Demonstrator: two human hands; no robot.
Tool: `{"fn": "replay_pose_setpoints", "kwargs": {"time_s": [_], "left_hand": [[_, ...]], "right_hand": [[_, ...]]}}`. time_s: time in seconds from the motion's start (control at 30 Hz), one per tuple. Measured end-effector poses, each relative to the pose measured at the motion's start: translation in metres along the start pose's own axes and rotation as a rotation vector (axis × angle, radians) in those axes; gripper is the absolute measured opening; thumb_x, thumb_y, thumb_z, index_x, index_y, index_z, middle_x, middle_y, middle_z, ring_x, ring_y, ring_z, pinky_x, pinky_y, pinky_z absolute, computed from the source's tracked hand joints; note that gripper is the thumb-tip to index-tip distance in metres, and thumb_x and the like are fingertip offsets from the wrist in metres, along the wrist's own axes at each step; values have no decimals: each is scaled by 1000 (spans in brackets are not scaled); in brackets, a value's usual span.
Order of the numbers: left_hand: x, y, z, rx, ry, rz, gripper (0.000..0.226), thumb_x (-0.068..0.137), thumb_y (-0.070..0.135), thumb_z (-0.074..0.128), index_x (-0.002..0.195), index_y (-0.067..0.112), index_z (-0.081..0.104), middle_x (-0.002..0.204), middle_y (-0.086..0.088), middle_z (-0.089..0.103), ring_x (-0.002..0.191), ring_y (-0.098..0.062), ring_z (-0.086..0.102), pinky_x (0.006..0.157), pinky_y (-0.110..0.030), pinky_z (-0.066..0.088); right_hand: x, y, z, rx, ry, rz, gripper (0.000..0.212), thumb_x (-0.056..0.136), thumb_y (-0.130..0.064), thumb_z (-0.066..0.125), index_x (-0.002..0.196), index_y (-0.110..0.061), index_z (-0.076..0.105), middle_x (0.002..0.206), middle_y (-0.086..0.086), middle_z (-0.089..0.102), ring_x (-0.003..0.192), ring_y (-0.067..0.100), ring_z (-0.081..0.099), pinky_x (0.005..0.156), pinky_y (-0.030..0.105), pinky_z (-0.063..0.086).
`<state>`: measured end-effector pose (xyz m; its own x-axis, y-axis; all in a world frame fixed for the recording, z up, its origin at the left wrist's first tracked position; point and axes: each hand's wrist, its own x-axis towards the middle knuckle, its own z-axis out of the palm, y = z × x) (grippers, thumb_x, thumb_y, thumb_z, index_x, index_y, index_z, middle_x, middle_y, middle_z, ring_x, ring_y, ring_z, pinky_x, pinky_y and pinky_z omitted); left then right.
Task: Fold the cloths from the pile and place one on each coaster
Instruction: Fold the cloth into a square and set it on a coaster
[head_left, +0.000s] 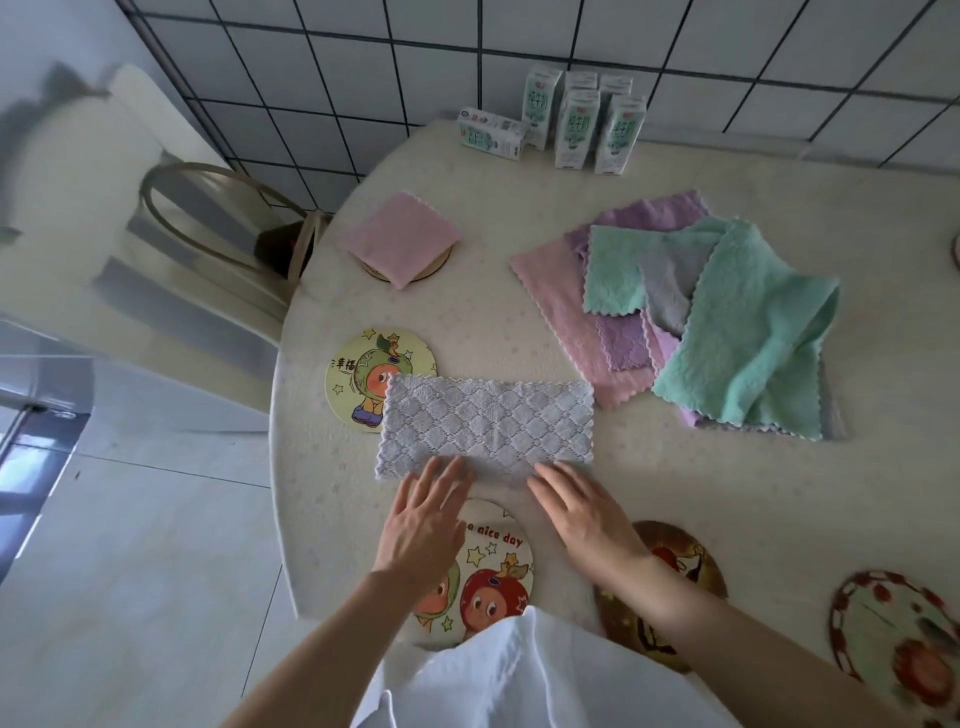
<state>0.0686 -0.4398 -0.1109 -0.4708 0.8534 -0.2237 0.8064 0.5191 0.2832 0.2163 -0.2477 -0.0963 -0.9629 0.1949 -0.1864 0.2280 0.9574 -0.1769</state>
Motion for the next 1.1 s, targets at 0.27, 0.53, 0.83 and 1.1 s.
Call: {"fn": "replay_pose_setpoints", "kwargs": {"time_s": [0.27, 0.53, 0.83, 1.1], "left_hand": [[-23, -23, -5, 4, 32, -227, 69, 93, 35, 53, 151, 21, 19, 157, 3, 11, 146, -22, 7, 116, -46, 8], [-20, -20, -9, -7, 1, -254, 64, 97, 39, 40, 151, 24, 8, 158, 5, -1, 145, -19, -7, 116, -41, -5], [-6, -26, -17, 114, 1, -277, 69, 97, 43, 37, 152, 17, 5, 159, -1, 0, 146, -24, -4, 115, -44, -5], [-2, 20, -8, 15, 71, 161, 61, 82, 39, 66, 137, 19, 48, 146, -2, 43, 137, -21, 36, 112, -42, 34]], "right_hand": [[2, 12, -14, -62, -40, -8, 62, 57, 3, 73, 115, -10, 56, 113, 7, 56, 102, 26, 55, 82, 36, 51], [24, 4, -24, -188, -116, 38, 69, 37, 5, 76, 100, -13, 53, 95, 9, 52, 79, 26, 53, 65, 38, 50], [12, -2, -39, -10, -13, -87, 37, 66, 12, 60, 94, -12, 57, 84, 2, 58, 68, 18, 52, 55, 21, 37], [-6, -38, -56, 448, -119, -142, 21, 93, -7, 46, 110, -12, 56, 103, -1, 58, 92, 11, 56, 80, 23, 49]]}}
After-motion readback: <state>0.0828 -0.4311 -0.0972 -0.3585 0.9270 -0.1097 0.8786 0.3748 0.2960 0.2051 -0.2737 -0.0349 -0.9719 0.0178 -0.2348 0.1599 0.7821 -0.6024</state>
